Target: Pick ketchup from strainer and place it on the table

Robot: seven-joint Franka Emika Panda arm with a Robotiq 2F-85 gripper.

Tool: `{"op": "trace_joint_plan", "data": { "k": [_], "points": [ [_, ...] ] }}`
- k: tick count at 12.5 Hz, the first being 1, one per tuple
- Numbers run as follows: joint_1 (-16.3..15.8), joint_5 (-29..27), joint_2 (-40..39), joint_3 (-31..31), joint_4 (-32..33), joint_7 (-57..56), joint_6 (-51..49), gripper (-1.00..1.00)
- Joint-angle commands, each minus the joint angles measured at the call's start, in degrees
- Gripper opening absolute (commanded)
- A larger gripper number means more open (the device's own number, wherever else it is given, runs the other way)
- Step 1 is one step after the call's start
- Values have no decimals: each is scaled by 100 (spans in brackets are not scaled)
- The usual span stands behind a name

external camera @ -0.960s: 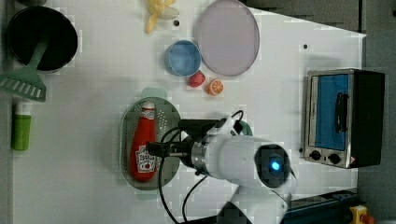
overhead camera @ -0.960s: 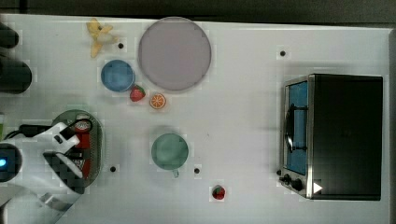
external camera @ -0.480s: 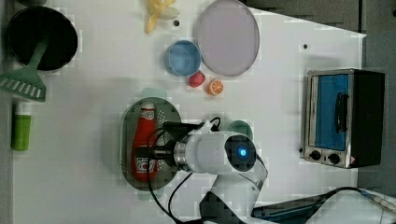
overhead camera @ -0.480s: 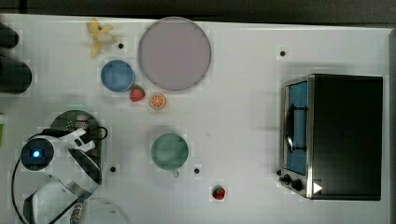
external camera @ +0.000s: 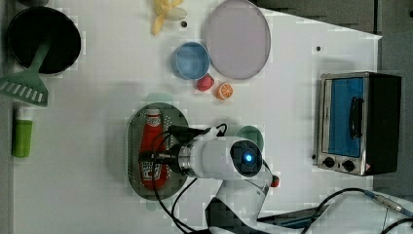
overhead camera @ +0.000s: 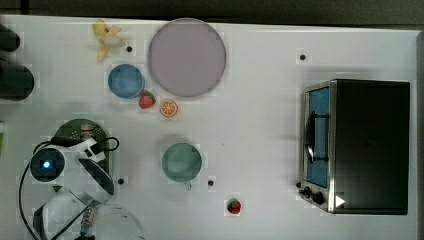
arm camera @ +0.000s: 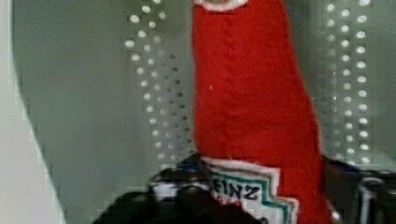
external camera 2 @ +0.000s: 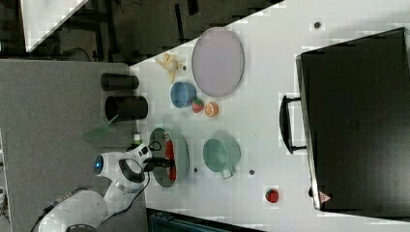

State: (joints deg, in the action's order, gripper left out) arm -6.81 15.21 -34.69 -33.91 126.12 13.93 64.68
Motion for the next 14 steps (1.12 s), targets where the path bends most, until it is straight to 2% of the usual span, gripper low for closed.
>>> {"op": "trace_joint_plan", "data": {
  "k": [1,4,7,9,14],
  "points": [
    [-86,7,269,-86,-95,247,-33,25],
    [17,-151,1008,-270,-45,247,-580,25],
    [156,-1063,1964,-402,-151,206,-1693,25],
    [296,-1507,2455,-346,-290,-252,-2276,25],
    [925,-1550,3070,372,-518,-1915,-3141,25]
  ]
}}
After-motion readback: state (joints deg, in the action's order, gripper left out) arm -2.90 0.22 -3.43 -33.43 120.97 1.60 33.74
